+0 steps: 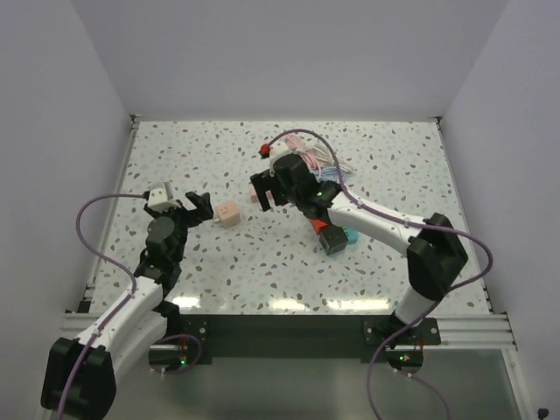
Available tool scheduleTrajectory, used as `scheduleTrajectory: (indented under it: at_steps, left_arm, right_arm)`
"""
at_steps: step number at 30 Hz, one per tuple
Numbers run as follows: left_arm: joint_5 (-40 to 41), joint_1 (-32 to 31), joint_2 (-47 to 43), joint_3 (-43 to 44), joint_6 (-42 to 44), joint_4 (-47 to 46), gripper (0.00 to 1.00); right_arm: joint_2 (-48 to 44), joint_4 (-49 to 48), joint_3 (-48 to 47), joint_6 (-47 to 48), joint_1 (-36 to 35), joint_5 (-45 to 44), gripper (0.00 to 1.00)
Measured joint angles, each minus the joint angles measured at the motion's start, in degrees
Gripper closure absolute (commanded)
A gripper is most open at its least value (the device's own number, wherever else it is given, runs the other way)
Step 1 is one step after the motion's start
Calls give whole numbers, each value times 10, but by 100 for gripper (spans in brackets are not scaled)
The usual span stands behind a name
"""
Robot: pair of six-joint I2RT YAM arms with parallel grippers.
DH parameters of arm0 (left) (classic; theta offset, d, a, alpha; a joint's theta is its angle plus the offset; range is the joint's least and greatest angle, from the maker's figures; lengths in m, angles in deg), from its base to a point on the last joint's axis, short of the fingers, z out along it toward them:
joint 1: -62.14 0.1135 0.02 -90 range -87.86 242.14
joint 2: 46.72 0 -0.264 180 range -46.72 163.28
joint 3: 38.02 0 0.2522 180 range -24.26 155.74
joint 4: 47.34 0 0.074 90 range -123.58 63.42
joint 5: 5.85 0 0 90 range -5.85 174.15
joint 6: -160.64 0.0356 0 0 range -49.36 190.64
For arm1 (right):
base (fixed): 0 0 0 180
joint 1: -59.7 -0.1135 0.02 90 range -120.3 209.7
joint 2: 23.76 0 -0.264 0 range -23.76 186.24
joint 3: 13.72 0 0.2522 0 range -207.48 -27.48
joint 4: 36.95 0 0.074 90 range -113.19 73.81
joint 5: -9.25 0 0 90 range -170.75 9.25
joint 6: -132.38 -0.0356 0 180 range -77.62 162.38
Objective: Insert the plug
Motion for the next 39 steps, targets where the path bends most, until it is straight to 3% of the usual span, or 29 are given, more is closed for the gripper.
scheduleTrajectory:
  at_steps: [9,28,32,33,35,36,39]
  left_arm:
    - [-10,27,4,0,-28,19,0]
    - [-39,42,10,-4,-42,21,0]
    - [-42,45,10,-4,-43,21,0]
    - [-43,45,10,-4,-43,21,0]
    - [-48,45,10,-4,-43,21,0]
    - [-50,45,10,-4,-43,21,0]
    - [-56,47,11,-4,-45,21,0]
  right_arm:
    - [191,-51,-88,-3,-52,66,9]
    - [298,-83,-180,-25,-68,88,11]
    - [307,-82,-185,-30,-69,90,31]
    - [310,-81,-188,-31,-69,91,43]
    - [316,-81,-196,-34,-69,94,56]
    - [318,-81,-199,-35,-70,94,78]
    - [320,-82,-201,-35,-70,94,100]
